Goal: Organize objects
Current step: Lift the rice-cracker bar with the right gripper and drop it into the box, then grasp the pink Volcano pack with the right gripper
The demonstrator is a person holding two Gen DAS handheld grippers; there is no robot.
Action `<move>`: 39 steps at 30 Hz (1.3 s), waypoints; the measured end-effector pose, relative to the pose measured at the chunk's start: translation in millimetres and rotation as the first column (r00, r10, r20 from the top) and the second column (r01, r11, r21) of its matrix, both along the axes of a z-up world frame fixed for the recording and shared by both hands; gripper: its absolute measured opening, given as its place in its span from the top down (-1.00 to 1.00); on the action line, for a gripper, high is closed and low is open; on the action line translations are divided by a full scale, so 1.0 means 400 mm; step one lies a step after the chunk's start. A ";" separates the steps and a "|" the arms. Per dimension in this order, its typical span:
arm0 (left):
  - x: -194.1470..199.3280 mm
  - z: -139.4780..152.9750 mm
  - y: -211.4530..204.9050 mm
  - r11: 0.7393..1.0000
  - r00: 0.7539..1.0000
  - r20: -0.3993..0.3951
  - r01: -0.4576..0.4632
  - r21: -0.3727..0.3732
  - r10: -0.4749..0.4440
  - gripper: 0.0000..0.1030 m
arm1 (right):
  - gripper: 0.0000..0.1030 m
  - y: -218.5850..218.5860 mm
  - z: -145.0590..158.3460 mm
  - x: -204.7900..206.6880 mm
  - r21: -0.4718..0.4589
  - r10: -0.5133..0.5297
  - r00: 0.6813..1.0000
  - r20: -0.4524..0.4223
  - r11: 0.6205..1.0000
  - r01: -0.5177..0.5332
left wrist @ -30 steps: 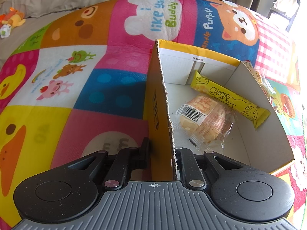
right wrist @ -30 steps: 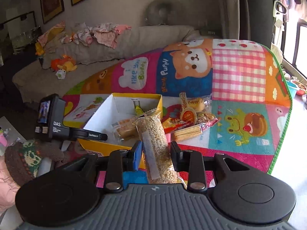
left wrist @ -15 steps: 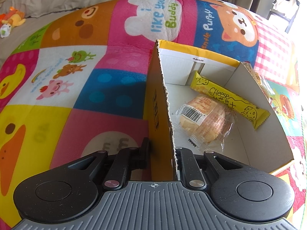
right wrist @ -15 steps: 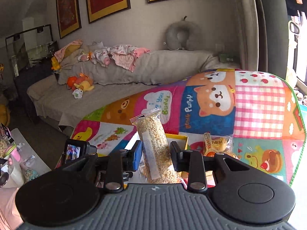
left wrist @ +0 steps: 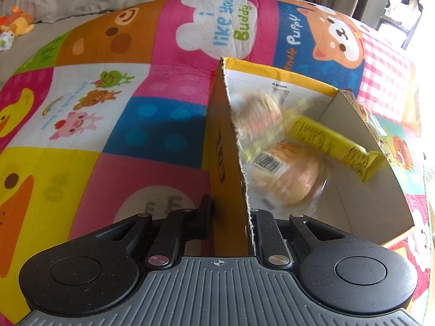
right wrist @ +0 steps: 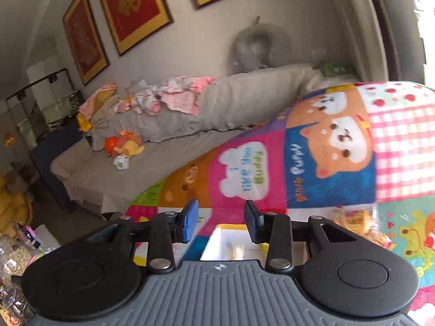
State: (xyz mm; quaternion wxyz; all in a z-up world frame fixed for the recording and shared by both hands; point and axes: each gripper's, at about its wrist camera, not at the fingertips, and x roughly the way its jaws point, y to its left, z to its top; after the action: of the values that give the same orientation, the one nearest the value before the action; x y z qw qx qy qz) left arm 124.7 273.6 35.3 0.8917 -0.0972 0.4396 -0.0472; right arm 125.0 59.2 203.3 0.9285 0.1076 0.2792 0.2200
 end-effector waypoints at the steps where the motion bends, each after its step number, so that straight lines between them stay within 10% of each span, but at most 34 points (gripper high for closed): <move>1: 0.000 0.000 -0.001 1.000 1.000 0.000 0.000 0.002 0.000 0.68 | 0.26 -0.020 -0.009 0.005 -0.013 -0.024 1.000 -0.011 1.000 0.024; 12: -0.002 0.002 -0.004 1.000 1.000 0.002 0.005 0.007 -0.005 0.67 | -0.13 -0.236 -0.195 0.121 -0.181 -0.280 0.946 -0.166 0.951 0.250; 20: -0.001 0.001 -0.004 1.000 1.000 0.001 0.011 0.011 -0.011 0.67 | -0.15 -0.262 -0.370 0.208 -0.094 -0.313 0.865 -0.392 0.949 0.300; 24: 0.000 0.001 -0.004 1.000 1.000 0.001 0.011 0.010 -0.011 0.67 | -0.13 -0.257 -0.396 0.218 -0.085 -0.343 0.855 -0.389 0.937 0.338; 30: 0.000 0.001 -0.003 1.000 1.000 0.000 0.010 0.006 -0.010 0.67 | 0.50 -0.263 -0.398 0.201 -0.187 -0.352 0.861 -0.366 0.935 0.302; 39: 0.001 0.001 -0.005 1.000 1.000 -0.001 0.004 0.008 -0.004 0.68 | 0.48 -0.309 -0.382 0.127 -0.406 -0.432 0.876 -0.212 0.855 0.324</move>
State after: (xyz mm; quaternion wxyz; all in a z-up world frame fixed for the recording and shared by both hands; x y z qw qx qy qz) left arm 125.1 271.6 35.6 0.8917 -0.0928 0.4404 -0.0470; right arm 175.6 -64.5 50.7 0.9049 0.0213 0.4229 -0.0422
